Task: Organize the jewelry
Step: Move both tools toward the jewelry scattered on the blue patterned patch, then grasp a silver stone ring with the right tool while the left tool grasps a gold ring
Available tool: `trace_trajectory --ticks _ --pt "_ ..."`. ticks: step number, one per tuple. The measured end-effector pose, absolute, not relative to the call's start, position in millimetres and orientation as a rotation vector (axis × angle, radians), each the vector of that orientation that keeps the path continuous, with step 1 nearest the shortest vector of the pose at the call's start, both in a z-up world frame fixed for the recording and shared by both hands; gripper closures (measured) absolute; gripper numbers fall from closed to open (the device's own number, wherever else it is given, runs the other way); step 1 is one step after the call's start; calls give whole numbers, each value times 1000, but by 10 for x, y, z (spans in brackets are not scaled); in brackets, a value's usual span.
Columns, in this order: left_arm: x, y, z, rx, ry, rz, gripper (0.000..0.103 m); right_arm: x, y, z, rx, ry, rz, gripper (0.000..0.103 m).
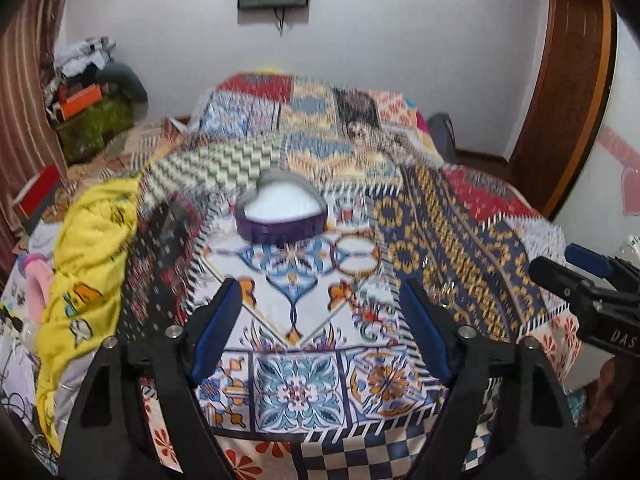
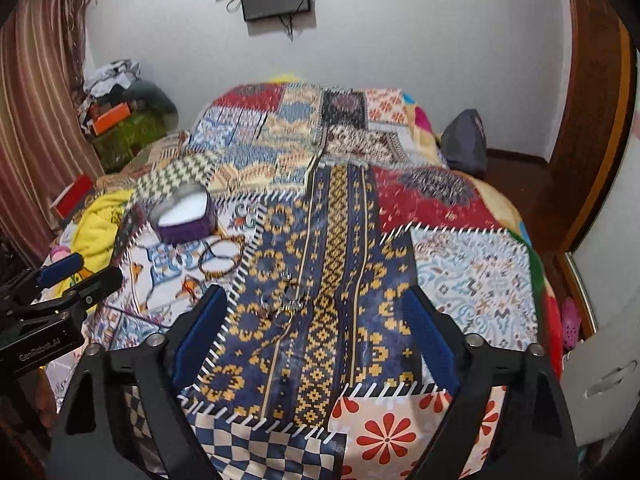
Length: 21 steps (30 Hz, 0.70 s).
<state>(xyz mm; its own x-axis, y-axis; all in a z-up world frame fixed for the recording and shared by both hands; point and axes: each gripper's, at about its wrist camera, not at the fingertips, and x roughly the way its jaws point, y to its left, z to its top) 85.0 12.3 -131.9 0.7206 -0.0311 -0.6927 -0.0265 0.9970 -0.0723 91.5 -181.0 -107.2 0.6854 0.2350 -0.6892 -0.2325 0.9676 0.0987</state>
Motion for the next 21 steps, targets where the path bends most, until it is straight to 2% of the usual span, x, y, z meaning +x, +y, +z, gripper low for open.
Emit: trace_trajectory --ticks 7,13,18,21 --pt "926 163 -1557 -101 848 -39 41 1052 -1744 -1263 -4 840 329 49" --pt "1029 137 -1681 -125 891 -93 61 1148 -1643 -1399 -13 887 388 62" --pt "1149 92 -1751 -144 910 -137 74 1219 -1538 -1496 -23 916 430 66" --pt "1224 81 -1784 -159 918 -158 77 1259 -1489 -1546 -28 931 451 67"
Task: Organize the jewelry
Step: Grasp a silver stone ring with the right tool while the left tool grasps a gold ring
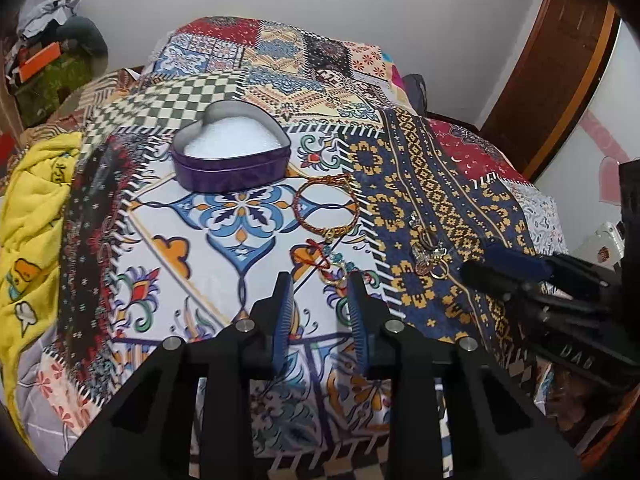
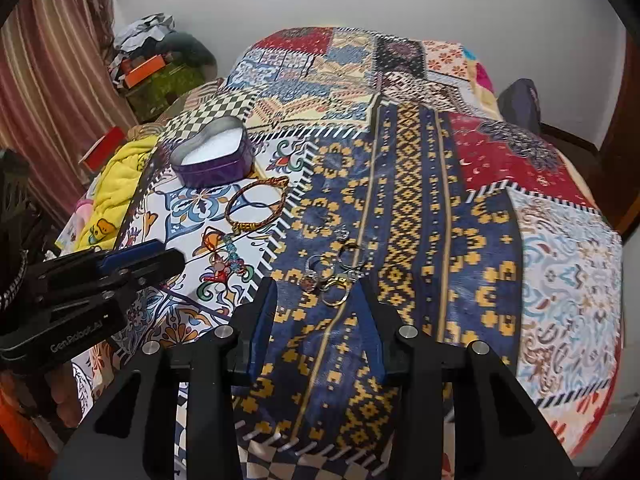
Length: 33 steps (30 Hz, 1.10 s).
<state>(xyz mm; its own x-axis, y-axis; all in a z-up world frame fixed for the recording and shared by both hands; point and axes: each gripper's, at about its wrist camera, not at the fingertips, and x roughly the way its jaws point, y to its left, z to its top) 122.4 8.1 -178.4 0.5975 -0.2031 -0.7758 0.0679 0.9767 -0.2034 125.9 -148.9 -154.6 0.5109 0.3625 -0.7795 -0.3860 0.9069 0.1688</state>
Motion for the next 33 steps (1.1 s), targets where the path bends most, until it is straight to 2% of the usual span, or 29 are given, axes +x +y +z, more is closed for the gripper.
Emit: trace_trajectory --ticks 3,7,18,21,31,33 --pt "1290 54 -1821 -166 928 -181 83 1295 -1447 -1602 -28 950 463 67" --pt "1335 -6 -1879 -154 945 -203 84 1336 -1402 -1674 -32 971 479 73" --pt "1445 1 -2041 -188 992 -212 84 1454 -1320 -1810 -44 1008 494 75" --pt "1468 -9 -2056 -192 993 -217 84 1475 -1318 -1842 -37 1019 497 82" --pt "1516 -48 -2105 -182 985 -218 84 1520 -1271 -1876 -57 1021 483 84" --pt "1522 -58 -2114 -175 982 -212 87 1524 -1265 -1880 -64 1019 474 90"
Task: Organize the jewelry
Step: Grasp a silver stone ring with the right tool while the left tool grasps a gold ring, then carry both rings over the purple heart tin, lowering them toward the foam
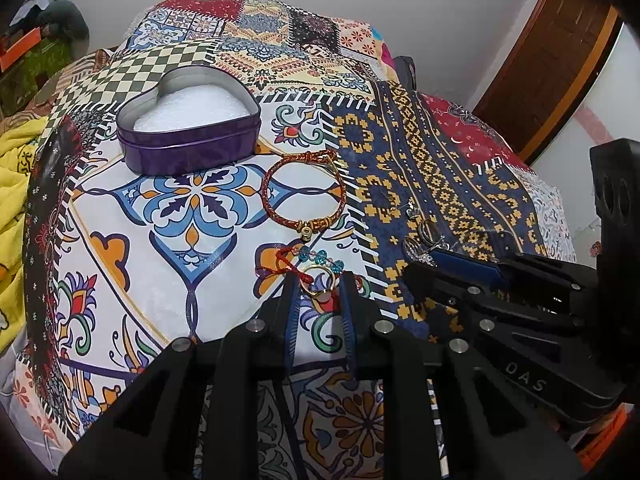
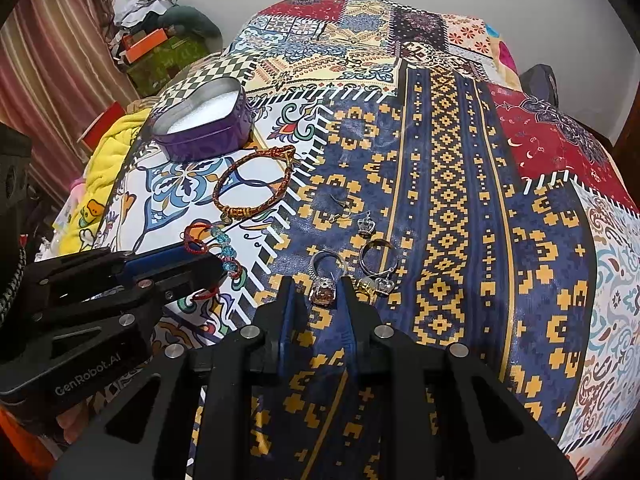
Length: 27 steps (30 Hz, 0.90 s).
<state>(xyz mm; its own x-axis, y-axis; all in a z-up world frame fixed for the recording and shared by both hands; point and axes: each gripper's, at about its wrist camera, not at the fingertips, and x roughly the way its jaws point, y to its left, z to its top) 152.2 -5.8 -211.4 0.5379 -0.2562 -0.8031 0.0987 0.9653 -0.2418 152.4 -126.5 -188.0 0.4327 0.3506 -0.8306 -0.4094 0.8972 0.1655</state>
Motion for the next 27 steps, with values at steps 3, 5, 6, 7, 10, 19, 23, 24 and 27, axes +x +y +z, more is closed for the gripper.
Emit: trace_trajectory --ticks 3,5,6,7,10,19,23,24,27 --pt "1520 -66 -2109 -172 979 -209 87 1537 -1266 -1882 -60 1021 472 92" --pt "1509 -63 -2102 -175 979 -209 87 1532 -1273 -1879 -57 1020 471 92" --pt "1509 -59 -2097 -180 981 -210 87 1532 -1275 -1876 -56 1019 471 92" --pt "1504 -54 -2091 -183 981 -211 87 1527 -1276 -1873 -57 1018 469 92" --pt "1480 -32 -2073 -196 983 -214 87 1508 -1286 -1852 -57 1010 466 92" --pt "1375 4 -1940 -202 958 -208 87 1454 -1318 -1708 -47 971 468 92" --pt "1328 4 -1838 -199 936 -207 87 1430 -1316 -1645 -44 957 469 92" --pt "1319 2 -1814 -199 931 -207 87 1419 -1320 -1630 -44 953 469 92" --pt "1285 11 -1727 -198 912 -204 87 1396 -1319 -1570 -41 939 469 92"
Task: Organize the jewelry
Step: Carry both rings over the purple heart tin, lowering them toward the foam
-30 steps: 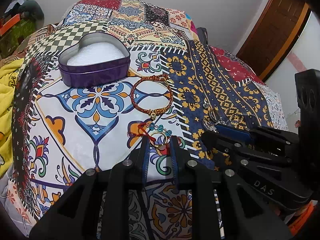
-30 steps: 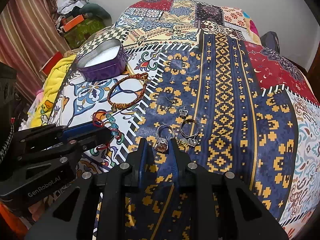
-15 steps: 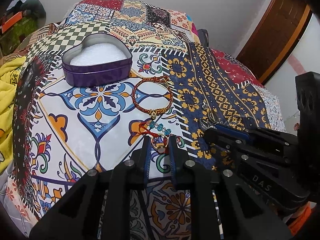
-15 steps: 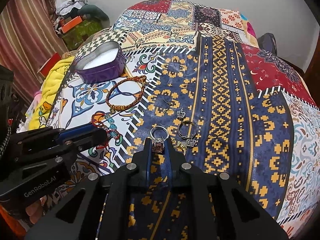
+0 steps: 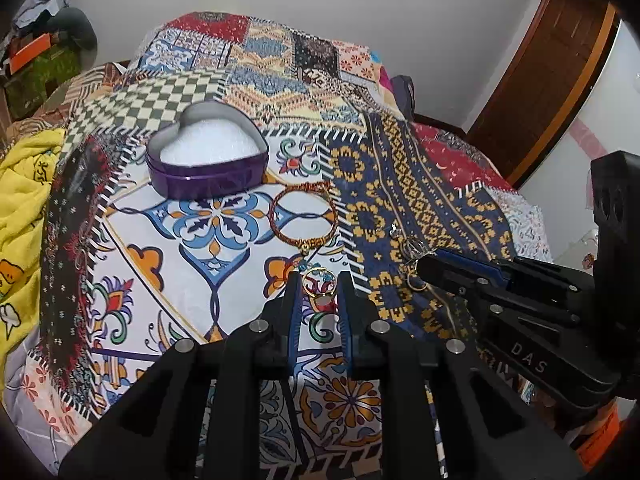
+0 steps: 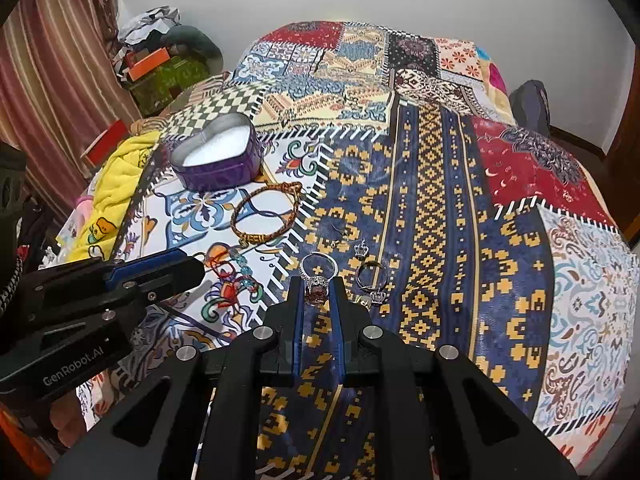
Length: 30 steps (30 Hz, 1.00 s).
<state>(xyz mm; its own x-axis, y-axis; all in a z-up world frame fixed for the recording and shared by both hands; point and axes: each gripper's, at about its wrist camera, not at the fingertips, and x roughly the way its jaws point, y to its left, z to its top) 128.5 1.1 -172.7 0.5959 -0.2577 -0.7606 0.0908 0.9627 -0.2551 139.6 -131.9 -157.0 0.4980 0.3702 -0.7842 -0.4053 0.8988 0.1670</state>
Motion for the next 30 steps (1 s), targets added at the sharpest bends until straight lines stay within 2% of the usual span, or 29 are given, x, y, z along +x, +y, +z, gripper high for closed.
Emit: trace_trajectory --ticks 18,30 --pt "1248 305 -1264 -191 771 -122 87 1447 -1140 -1111 -45 817 497 92" --pt "1399 506 -1136 -186 711 -70 87 1615 -907 -962 -64 761 537 92"
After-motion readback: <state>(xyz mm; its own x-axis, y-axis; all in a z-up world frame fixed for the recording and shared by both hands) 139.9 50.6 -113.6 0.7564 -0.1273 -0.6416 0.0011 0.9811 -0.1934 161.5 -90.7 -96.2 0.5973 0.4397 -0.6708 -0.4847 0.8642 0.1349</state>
